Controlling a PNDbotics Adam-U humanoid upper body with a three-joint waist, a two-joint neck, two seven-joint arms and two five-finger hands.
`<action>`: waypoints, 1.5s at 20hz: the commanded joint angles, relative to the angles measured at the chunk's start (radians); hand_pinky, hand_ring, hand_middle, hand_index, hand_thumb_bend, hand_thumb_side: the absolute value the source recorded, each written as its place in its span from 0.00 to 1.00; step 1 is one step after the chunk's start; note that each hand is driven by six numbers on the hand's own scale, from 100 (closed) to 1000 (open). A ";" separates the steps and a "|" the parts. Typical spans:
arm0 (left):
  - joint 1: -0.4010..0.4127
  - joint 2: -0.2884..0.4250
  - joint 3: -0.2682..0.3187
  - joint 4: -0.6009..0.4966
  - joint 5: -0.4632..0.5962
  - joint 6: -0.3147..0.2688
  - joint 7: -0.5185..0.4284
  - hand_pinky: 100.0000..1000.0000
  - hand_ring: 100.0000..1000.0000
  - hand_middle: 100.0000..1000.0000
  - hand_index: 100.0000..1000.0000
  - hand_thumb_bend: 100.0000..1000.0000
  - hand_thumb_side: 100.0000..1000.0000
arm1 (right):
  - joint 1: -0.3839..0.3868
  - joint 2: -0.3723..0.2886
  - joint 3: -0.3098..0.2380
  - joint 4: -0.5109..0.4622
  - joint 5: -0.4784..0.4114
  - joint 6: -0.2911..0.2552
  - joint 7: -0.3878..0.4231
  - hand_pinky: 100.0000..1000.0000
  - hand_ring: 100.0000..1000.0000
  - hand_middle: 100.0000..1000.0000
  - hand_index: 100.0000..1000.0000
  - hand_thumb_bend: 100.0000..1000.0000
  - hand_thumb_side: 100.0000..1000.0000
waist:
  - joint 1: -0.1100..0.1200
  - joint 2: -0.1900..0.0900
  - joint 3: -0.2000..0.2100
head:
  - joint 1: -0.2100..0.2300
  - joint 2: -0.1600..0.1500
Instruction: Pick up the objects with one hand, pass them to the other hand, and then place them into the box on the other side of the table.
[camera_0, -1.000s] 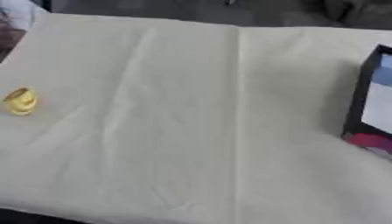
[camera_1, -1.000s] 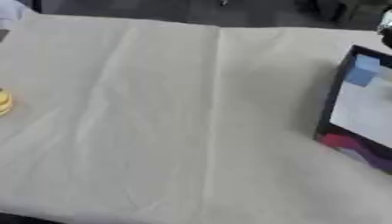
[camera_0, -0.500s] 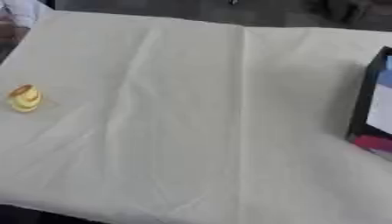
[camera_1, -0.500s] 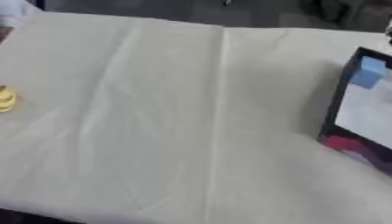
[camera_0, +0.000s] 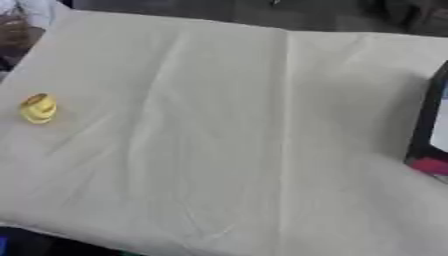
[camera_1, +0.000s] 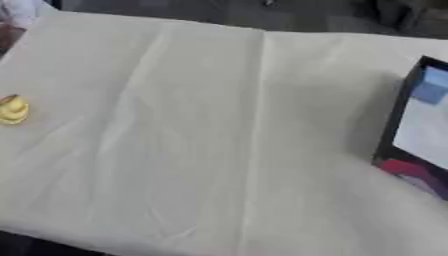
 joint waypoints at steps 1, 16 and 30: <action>-0.036 0.010 -0.014 0.018 -0.043 -0.020 -0.021 0.87 0.81 0.73 0.86 0.90 0.00 | -0.004 -0.019 -0.014 -0.020 -0.005 -0.001 -0.006 0.81 0.71 0.69 0.86 0.02 0.10 | 0.006 -0.018 0.002 | 0.032 0.005; -0.085 -0.064 -0.025 0.195 -0.234 -0.030 0.050 0.87 0.80 0.72 0.84 0.74 0.00 | 0.020 -0.003 -0.022 -0.005 -0.021 -0.005 -0.032 0.81 0.70 0.68 0.86 0.02 0.11 | -0.002 -0.011 -0.003 | 0.037 0.008; -0.130 -0.145 -0.007 0.335 -0.318 -0.023 0.148 0.85 0.78 0.69 0.81 0.21 0.00 | 0.032 0.013 -0.027 -0.001 -0.034 -0.014 -0.046 0.82 0.70 0.68 0.86 0.00 0.12 | -0.014 -0.004 -0.015 | 0.030 -0.008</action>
